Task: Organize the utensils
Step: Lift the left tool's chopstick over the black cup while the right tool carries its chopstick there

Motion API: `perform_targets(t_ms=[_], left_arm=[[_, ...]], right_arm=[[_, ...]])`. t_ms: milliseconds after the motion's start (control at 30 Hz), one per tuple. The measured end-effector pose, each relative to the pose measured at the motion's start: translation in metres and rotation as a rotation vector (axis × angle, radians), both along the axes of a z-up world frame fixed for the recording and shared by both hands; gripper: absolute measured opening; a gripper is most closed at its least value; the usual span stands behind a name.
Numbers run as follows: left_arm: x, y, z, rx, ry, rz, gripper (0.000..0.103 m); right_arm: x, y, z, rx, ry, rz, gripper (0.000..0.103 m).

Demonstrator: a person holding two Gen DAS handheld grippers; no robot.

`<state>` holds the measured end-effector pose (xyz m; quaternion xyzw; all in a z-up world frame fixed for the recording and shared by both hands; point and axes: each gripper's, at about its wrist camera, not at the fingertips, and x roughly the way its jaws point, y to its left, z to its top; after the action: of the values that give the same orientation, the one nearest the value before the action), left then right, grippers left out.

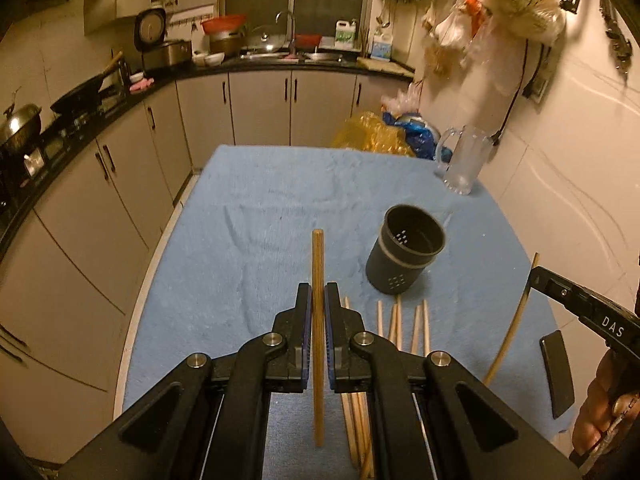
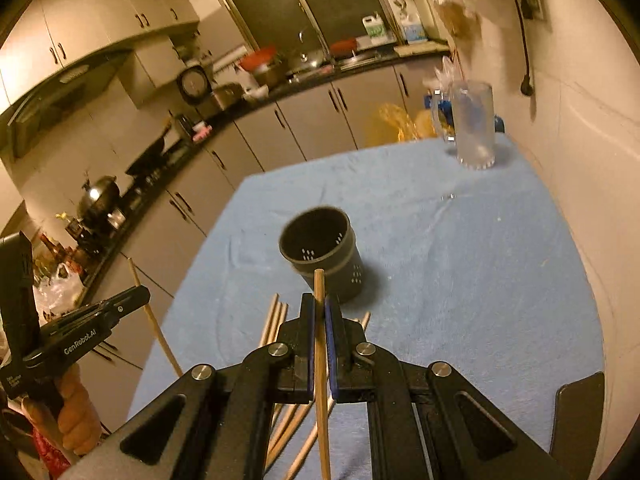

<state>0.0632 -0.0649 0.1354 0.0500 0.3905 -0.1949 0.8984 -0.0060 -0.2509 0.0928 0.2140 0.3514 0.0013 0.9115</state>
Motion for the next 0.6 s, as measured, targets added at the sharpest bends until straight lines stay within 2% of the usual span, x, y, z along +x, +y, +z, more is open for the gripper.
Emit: perform_targets(t_ms=[333,600], left_arm=[[-0.004,-0.004,0.03,-0.008,-0.053,0.011,0.006],[0.008,-0.015,0.054,-0.014,-0.078,0.02,0.006]], right_arm=[[-0.01,-0.003,0.026,0.002,-0.078,-0.005,0.005],[-0.006,-0.013,0.047,0.01,-0.129,-0.021,0.005]])
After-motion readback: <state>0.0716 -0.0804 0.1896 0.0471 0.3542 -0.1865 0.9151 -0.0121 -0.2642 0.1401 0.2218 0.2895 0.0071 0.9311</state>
